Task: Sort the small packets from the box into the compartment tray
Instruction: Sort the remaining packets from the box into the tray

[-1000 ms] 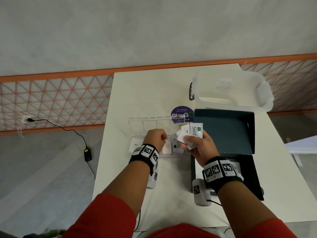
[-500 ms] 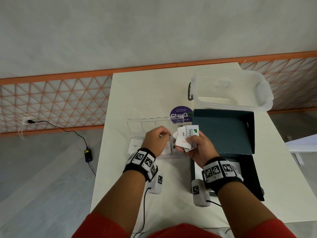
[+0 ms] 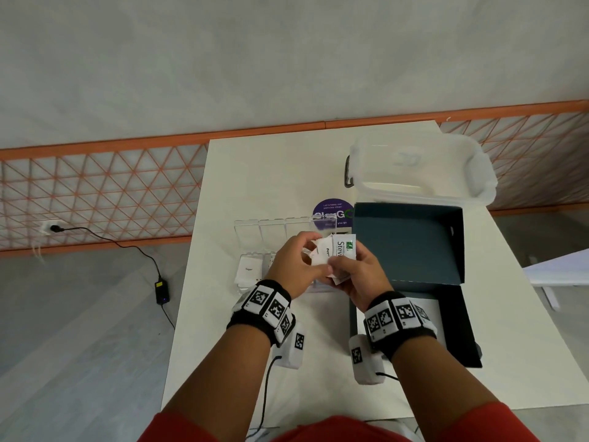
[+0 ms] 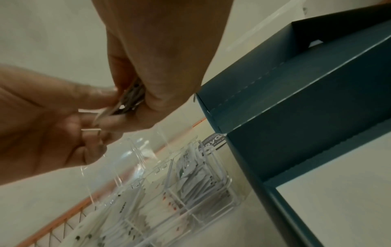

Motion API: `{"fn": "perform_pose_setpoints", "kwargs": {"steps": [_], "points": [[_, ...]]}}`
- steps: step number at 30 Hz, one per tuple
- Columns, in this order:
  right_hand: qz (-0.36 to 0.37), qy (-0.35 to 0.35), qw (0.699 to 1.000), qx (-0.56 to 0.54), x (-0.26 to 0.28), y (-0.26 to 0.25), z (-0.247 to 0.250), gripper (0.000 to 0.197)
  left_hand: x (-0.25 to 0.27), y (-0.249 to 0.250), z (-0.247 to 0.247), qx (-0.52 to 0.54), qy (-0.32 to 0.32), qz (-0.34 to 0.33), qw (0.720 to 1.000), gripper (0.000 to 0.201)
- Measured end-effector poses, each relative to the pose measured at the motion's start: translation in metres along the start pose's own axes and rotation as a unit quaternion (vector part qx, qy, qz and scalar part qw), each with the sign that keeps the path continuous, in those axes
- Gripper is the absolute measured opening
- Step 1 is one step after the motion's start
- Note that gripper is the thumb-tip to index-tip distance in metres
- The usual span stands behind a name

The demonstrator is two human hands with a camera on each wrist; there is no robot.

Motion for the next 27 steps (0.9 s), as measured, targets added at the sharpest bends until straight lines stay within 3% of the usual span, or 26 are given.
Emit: {"fn": "perform_pose_setpoints", "kwargs": {"steps": [9,14,17,20,27], "points": [[0.005,0.016,0.999,-0.032,-0.003,0.001,0.004,0.034,-0.003,-0.007,0.02,-0.01,0.014,0.014,1.0,0.03],[0.011,0.022,0.999,-0.048,-0.001,-0.002,0.01,0.034,-0.002,-0.025,0.043,-0.012,0.077,0.06,0.995,0.013],[0.011,0.029,0.997,-0.071,-0.001,-0.005,0.016,0.034,-0.001,-0.032,0.054,-0.015,0.102,0.08,0.991,0.02],[0.007,0.033,0.996,-0.084,-0.001,-0.006,0.022,0.034,-0.003,-0.038,0.056,-0.033,0.105,0.088,0.99,0.027],[0.005,0.033,0.997,-0.071,-0.005,-0.007,0.022,0.034,-0.017,-0.056,0.032,-0.146,0.049,0.099,0.983,0.014]]}}
Point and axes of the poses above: each hand's wrist, its own x-axis away from the middle knuckle, its own z-axis out of the back of the hand, y = z × x, the point moved 10 cm from there along -x, towards the middle knuckle, and after that the axes turned 2 degrees about -y, right-handed, at the moved point
